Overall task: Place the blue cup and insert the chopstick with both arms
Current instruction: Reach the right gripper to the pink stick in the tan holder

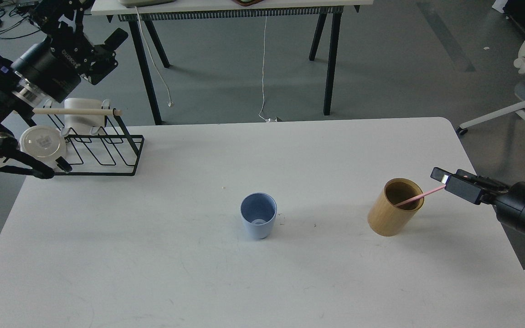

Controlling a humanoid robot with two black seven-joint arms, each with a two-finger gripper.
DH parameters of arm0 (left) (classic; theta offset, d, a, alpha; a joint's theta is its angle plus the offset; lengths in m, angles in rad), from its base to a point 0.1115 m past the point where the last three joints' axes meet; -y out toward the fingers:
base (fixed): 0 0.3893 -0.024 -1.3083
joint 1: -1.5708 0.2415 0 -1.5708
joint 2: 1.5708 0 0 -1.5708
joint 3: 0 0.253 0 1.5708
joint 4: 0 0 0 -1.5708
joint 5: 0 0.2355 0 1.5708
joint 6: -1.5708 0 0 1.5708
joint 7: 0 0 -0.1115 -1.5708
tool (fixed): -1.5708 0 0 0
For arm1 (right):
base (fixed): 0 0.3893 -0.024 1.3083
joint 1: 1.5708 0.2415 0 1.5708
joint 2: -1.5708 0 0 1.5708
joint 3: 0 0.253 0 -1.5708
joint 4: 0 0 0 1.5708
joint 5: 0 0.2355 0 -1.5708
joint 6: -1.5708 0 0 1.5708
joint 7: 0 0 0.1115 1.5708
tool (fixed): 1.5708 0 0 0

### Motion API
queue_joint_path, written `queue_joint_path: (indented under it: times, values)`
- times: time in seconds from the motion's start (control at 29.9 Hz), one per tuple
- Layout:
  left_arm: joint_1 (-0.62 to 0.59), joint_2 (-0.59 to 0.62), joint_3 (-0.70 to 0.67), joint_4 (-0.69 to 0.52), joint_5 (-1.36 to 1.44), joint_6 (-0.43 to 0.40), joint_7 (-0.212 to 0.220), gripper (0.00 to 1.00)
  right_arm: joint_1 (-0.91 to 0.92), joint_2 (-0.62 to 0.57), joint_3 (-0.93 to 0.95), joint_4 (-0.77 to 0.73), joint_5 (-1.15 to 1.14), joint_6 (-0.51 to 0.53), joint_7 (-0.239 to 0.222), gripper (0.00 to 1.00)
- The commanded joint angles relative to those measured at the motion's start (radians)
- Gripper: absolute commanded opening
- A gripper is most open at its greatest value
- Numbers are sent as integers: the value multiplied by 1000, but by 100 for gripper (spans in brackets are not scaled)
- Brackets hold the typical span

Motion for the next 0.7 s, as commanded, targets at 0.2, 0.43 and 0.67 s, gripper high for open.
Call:
queue_joint_path:
  times: [0.2, 0.43, 0.67]
  values:
    - [0, -11, 0, 16, 0, 0, 0, 99, -25, -2, 0, 0, -12, -14, 0, 56]
    - [0, -11, 0, 18, 0, 0, 0, 99, -26, 0, 0, 2, -14, -14, 0, 49]
    - [2, -13, 1, 30, 0, 0, 0, 99, -26, 0, 2, 2, -14, -14, 0, 38]
